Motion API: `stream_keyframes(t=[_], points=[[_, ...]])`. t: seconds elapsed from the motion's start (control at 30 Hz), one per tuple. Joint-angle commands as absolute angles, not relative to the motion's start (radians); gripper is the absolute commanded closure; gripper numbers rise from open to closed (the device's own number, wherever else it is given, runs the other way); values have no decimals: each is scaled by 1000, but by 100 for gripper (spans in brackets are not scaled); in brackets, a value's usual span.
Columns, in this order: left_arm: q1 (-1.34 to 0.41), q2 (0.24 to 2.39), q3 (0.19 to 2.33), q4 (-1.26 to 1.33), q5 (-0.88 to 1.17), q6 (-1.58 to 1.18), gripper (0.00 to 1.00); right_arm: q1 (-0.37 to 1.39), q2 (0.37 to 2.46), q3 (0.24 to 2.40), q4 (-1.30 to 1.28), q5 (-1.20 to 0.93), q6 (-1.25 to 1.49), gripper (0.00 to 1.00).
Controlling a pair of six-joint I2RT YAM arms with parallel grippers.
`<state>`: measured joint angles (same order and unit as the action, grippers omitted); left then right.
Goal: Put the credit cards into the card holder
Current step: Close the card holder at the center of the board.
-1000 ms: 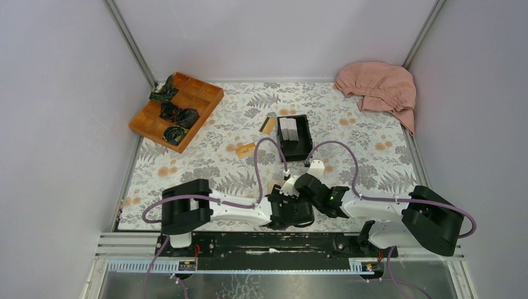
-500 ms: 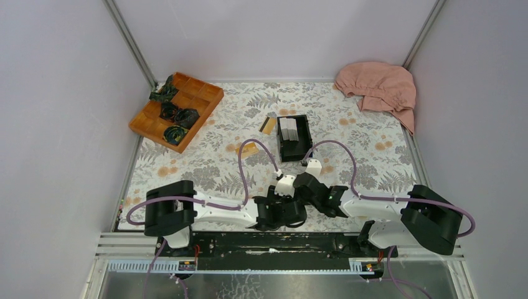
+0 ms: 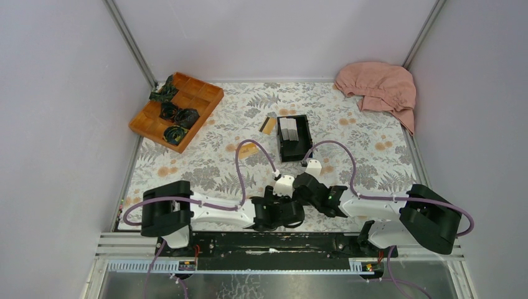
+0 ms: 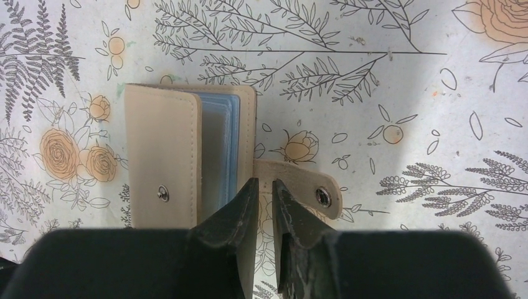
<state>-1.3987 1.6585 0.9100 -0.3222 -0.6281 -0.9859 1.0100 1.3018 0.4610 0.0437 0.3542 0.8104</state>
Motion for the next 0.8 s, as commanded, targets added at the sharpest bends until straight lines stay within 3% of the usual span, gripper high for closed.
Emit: stream_keyframes(t=[0.0,0.13,0.4,0.77], points=[[-1424,1566,921,-57,-651,-977,29,1023,1342,471,0,349,827,79],[-1425,1540,904,-21,-634,-967,23,1024,1349,469,6,347,826,79],[-1425,1513,885,-33,-651,-988,24,1024,1348,470,4,347,828,79],[-1425,1385,719,-89,-832,-1164,53,1023,1353,481,5,342,823,79]])
